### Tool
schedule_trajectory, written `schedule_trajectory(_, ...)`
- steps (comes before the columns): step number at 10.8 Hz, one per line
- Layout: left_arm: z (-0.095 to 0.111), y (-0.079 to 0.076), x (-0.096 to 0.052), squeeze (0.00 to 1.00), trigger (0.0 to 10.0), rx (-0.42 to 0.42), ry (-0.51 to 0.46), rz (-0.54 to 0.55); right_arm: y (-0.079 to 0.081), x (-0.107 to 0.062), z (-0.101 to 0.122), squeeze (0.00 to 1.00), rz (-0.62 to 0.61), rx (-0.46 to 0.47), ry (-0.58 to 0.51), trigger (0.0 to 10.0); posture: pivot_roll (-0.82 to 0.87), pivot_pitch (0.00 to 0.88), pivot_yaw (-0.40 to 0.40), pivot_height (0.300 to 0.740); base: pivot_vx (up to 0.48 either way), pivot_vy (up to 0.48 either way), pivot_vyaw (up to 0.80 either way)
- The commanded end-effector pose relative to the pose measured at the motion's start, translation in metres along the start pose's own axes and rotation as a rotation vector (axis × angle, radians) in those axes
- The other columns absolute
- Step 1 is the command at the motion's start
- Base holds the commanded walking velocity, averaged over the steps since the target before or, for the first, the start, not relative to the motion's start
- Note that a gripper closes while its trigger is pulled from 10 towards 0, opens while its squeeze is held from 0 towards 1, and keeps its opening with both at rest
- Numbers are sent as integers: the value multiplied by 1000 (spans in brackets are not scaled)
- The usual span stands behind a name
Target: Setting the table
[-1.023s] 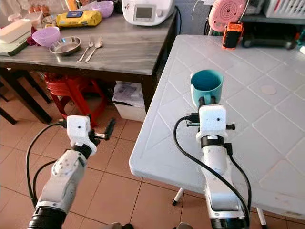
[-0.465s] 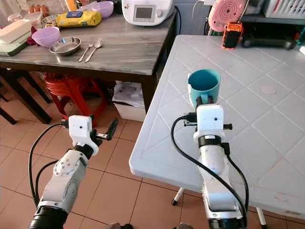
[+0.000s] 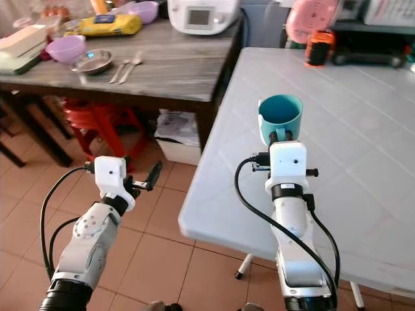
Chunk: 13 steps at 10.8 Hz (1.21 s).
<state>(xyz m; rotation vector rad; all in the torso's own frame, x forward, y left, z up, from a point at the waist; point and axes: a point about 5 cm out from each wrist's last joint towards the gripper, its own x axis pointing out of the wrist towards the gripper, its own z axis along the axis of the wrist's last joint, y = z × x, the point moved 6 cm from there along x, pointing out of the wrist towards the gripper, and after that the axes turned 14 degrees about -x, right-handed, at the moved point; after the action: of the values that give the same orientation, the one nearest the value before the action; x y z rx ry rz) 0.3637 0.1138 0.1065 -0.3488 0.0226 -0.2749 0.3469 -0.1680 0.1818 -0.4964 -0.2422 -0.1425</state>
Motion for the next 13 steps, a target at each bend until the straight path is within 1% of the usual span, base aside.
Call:
schedule_trajectory(1, 1, 6, -1, 0, 10000, 7, 8, 14, 3, 2, 10, 0, 5, 9, -29, 10000, -89, 84, 108, 740, 0, 296, 0)
schedule_trajectory(7, 1, 6, -2, 0, 10000, 18, 12, 3, 5, 2, 10, 0, 3, 14, -27, 10000, -86, 85, 115, 740, 0, 336, 0)
schedule_trajectory(13, 1, 4, 0, 0, 10000, 23, 15, -4, 3, 2, 8, 0, -3, 16, -20, 10000, -86, 85, 118, 740, 0, 341, 0)
